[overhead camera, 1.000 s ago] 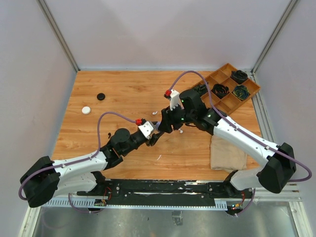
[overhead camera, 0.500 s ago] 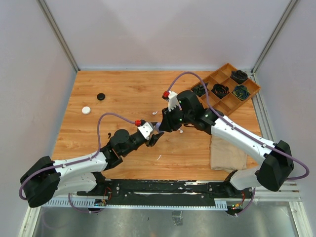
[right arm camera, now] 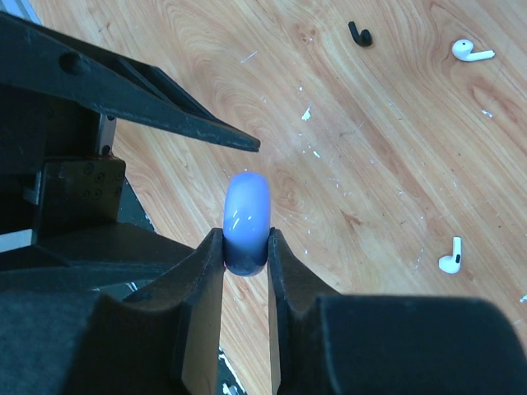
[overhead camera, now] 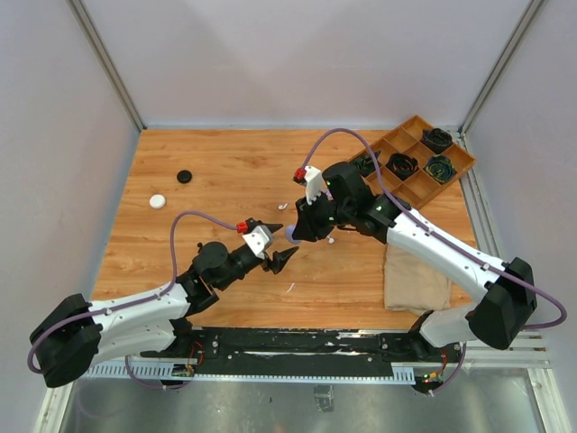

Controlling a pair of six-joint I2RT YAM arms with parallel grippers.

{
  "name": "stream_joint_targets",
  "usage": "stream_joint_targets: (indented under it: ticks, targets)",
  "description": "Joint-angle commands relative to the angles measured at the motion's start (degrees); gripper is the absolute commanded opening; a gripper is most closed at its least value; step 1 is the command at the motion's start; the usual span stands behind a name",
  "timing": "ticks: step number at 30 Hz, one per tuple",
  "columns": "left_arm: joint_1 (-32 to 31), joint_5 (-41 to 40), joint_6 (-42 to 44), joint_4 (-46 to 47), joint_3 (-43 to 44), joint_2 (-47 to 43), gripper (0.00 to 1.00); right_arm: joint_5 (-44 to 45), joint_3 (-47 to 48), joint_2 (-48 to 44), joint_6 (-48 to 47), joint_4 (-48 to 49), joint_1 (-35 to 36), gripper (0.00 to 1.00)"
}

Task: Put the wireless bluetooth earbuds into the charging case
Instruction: Pick up the charging case at the center of the board.

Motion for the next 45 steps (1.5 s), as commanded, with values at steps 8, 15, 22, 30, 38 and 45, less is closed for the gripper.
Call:
stream_joint_targets:
  ticks: [8,15,22,30,38,45]
  targets:
    - [8.4,20.8,-8.5,0.6,-0.4,-4.1,0.7,-5.2,7.2,-1.0,-15.8,-12.1,0.1,0.01]
    - [11.0,31.7,-11.4,3.8,0.5,-1.7,0.67,-7.4,10.7,-1.3,-24.1,-19.9,0.0,0.01]
    - [14.1,41.3,-17.9,10.5,1.6,2.3,0.61,-9.8,11.6,-3.1,-29.9,-22.9,0.1,0.01]
    - [14.4,44.6,-22.4,16.5,2.6,6.4,0.55,-14.2,10.8,-4.9,-32.9,-22.5,0.1,0.01]
    - [14.4,45.9,-27.1,22.3,2.6,8.8,0.49,-16.7,10.9,-4.5,-34.0,-22.5,0.2,0.01]
    - [14.4,44.5,-28.8,22.9,2.6,8.9,0.44,-17.3,10.6,-4.6,-35.0,-21.8,0.6,0.02]
